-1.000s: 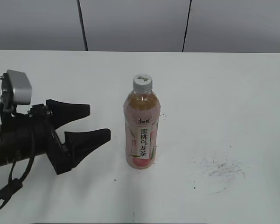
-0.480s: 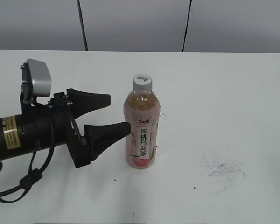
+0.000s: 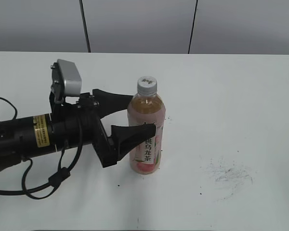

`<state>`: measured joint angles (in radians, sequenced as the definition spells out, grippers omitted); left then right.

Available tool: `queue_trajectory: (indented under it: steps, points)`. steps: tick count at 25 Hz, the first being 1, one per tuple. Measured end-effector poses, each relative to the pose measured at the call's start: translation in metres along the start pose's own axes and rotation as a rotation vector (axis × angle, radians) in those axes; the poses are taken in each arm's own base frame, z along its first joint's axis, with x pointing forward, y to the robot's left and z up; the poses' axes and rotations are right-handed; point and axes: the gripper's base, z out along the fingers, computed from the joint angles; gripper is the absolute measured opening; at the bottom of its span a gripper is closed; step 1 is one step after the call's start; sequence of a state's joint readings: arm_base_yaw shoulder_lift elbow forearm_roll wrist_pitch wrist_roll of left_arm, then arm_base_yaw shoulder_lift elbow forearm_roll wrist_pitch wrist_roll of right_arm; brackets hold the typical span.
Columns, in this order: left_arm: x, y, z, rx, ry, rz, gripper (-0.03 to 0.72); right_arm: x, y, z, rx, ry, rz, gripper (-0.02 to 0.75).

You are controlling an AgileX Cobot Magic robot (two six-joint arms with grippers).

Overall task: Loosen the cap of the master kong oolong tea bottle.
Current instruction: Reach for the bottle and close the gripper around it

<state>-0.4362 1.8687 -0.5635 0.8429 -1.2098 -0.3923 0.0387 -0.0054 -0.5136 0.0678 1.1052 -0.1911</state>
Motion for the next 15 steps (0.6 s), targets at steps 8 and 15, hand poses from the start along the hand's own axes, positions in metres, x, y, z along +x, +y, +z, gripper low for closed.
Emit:
queue_trajectory:
  steps: [8, 15]
  points:
    - [0.000, 0.011, 0.020, 0.012, -0.019, 0.017, 0.594, 0.000, 0.000, 0.000, 0.000, 0.000, 0.000, 0.555]
    - [0.001, 0.003, 0.037, 0.054, -0.024, 0.023, 0.592, 0.000, 0.000, 0.000, 0.000, 0.000, 0.000, 0.555]
